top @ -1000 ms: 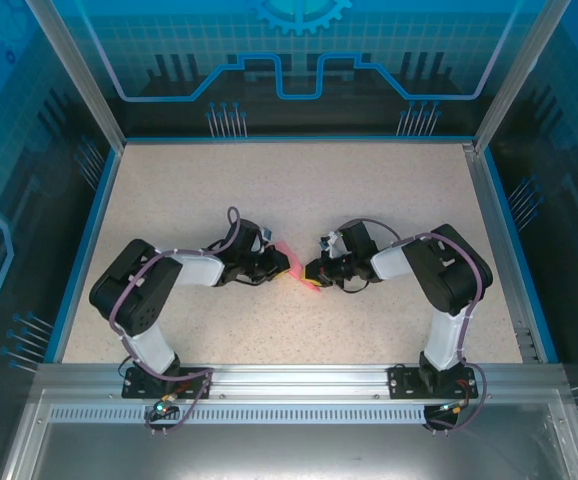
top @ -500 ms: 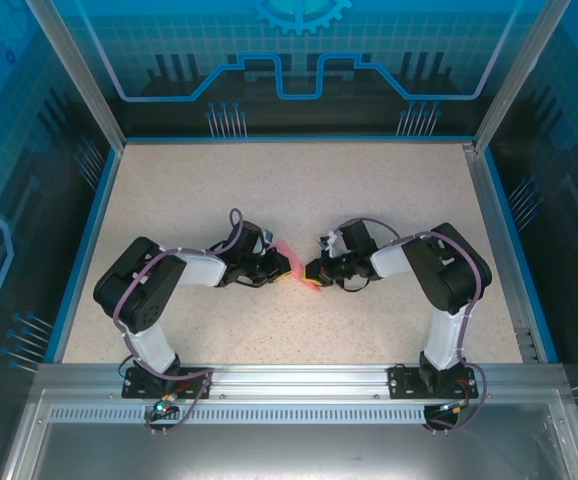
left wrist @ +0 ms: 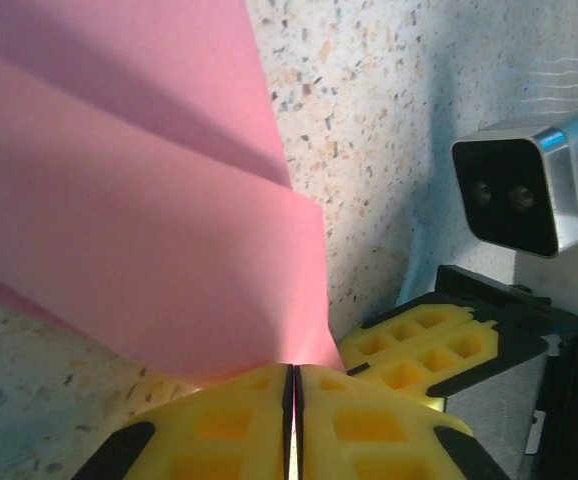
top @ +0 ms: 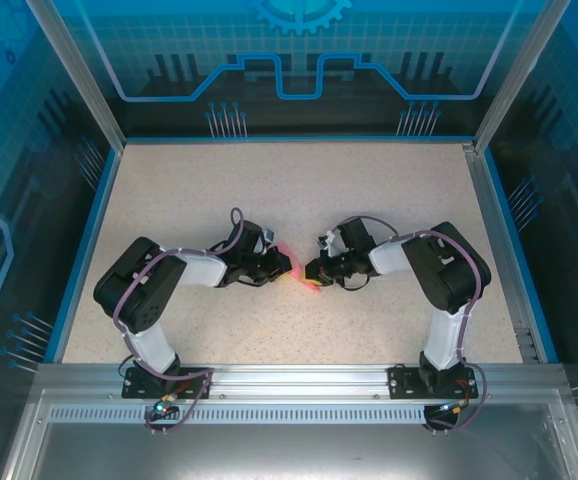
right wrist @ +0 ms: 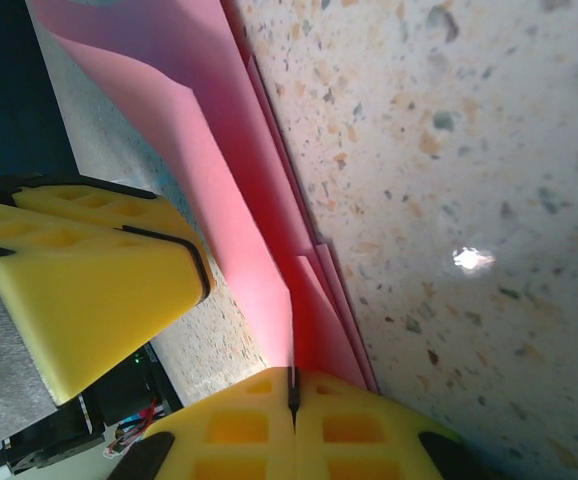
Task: Fold a paper plane with a square sheet of paper (pick it up from the middle)
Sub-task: Fold the wing for the fifth time at the center of the table.
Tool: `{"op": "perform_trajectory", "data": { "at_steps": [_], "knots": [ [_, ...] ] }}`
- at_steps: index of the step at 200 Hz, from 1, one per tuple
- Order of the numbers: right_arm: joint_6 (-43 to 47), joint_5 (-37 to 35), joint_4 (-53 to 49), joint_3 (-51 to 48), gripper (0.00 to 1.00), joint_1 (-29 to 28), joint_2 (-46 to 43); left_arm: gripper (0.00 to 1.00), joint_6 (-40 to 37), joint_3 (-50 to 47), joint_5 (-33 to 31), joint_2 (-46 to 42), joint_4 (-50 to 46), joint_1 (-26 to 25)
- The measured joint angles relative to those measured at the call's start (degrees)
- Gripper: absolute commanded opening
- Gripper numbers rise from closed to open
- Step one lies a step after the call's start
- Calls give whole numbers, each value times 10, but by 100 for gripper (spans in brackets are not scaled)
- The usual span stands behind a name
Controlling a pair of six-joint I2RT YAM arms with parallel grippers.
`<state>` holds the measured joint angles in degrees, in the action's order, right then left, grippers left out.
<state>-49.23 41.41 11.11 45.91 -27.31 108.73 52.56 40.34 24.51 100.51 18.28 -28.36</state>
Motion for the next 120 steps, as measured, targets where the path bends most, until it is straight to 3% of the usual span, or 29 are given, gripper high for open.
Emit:
{"op": "perform_trajectory", "data": {
  "at_steps": [71, 120],
  "knots": [
    [5, 0, -14, 6, 4, 0, 0, 10, 0, 22, -2, 19, -46, 0],
    [16, 1, -37, 19, 12, 0, 0, 8, 1, 48, -11, 23, -97, -3]
  ]
}}
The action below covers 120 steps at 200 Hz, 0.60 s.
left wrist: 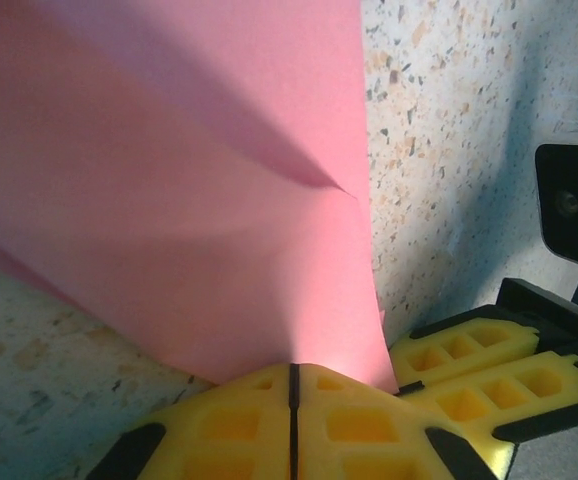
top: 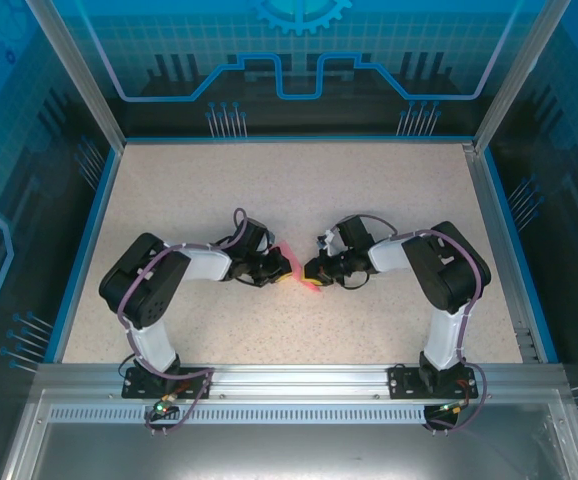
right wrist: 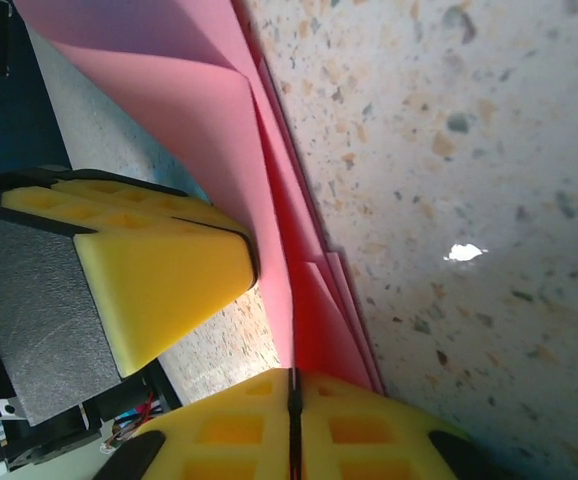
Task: Fold a paper plane with a square sheet of paper (pick it up from the middle)
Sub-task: Fold the wing for the fifth time at the center of the table.
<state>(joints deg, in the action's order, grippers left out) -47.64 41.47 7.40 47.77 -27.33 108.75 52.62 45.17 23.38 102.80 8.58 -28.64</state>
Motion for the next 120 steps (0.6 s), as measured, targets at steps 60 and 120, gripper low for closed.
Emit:
{"op": "perform_trajectory", "data": {
  "at_steps": [60, 120],
  "knots": [
    [55, -17, -74, 17, 18, 0, -16, 8, 0, 25, -6, 5, -47, 0],
    [98, -34, -118, 18, 10, 0, -25, 8, 0, 32, -6, 7, -58, 0]
  ]
}}
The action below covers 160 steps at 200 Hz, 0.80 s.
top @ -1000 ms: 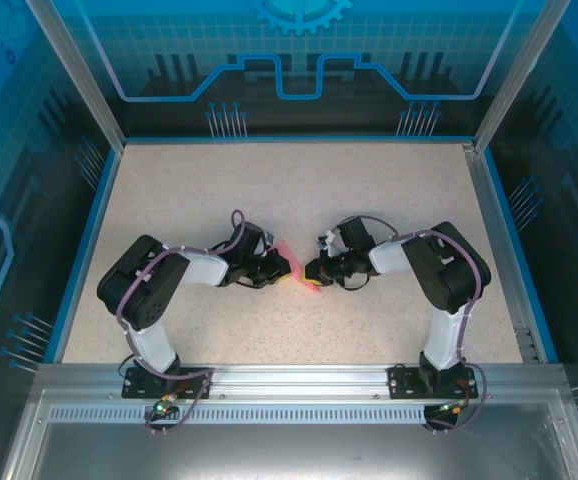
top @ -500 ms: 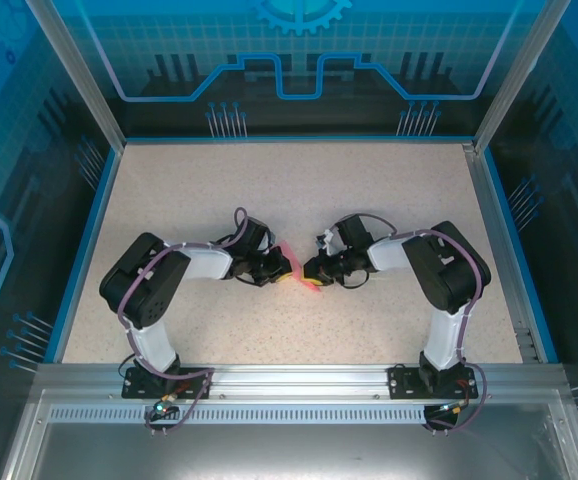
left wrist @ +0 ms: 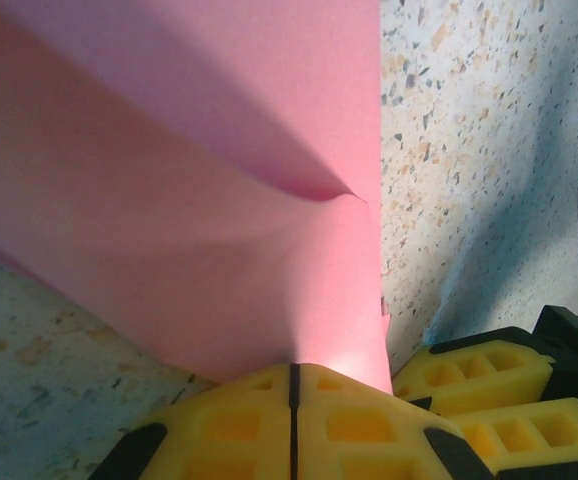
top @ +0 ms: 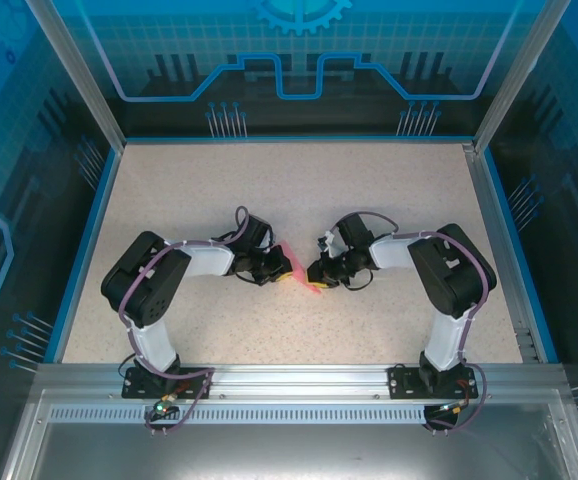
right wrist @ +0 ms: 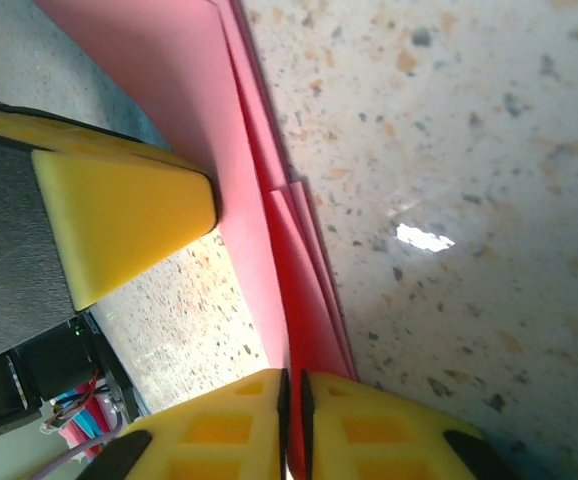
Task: Fold a paper plane with a square sheet of paper (pick it up from the middle)
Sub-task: Fold the wing for the fifth time at the center of the table.
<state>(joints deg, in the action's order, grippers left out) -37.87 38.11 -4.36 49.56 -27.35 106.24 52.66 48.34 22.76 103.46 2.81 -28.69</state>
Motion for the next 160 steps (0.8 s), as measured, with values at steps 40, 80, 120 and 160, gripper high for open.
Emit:
{"op": "perform_trajectory", "data": {
  "at_steps": [40, 80, 120, 160],
  "knots": [
    [21, -6, -11, 3, 17, 0, -2, 7, 0, 5, 0, 2, -9, 0],
    [84, -33, -57, 21, 20, -4, -40, 7, 0, 15, 0, 5, -25, 0],
    [145, -60, -90, 33, 23, -19, -54, 7, 0, 19, 0, 6, -31, 0],
    [186, -92, -115, 33, 24, -24, -54, 7, 0, 19, 0, 6, -32, 0]
  ]
}}
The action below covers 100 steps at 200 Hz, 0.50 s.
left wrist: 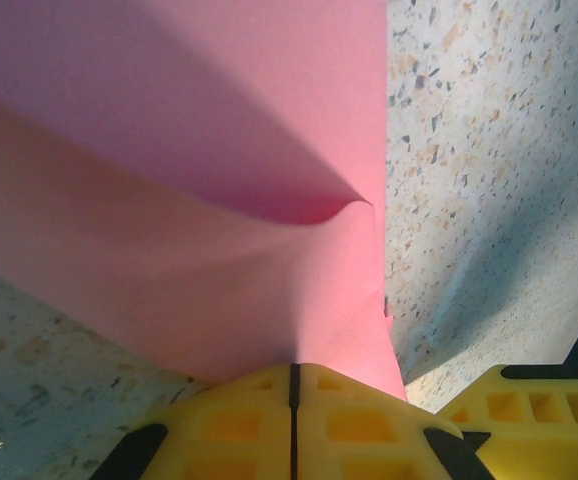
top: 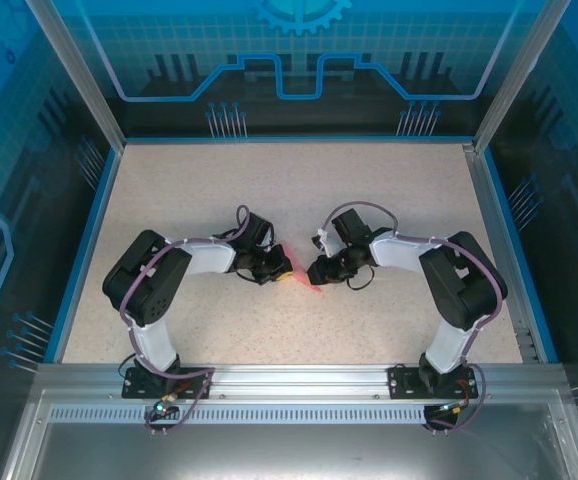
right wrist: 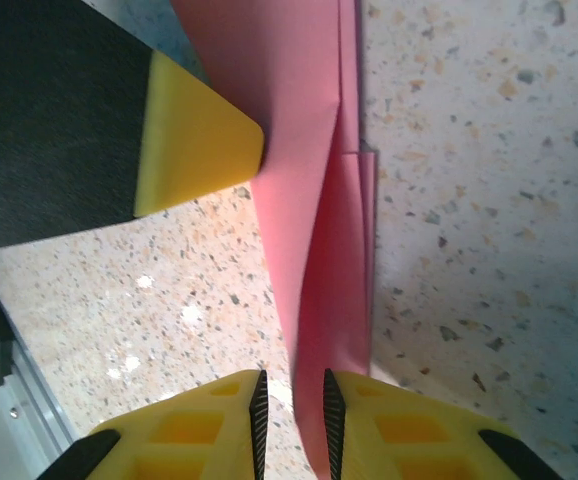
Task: Fold a paper plane with a square sheet of paper (pick it up from the middle)
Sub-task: Fold the wing for the fifth time at the center of the table.
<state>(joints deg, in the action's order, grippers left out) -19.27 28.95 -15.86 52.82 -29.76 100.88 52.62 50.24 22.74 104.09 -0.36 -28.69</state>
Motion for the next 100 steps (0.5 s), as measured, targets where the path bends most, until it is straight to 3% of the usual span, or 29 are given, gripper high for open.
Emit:
{"op": "perform_trajectory", "data": {
  "at_steps": [60, 100],
  "knots": [
    [26, 2, -9, 2, 22, -6, 6, 7, 0, 3, 0, 1, -5, 0],
    [33, 0, -10, 5, 11, -7, 20, 7, 0, 5, -1, 1, -9, 0]
  ]
}}
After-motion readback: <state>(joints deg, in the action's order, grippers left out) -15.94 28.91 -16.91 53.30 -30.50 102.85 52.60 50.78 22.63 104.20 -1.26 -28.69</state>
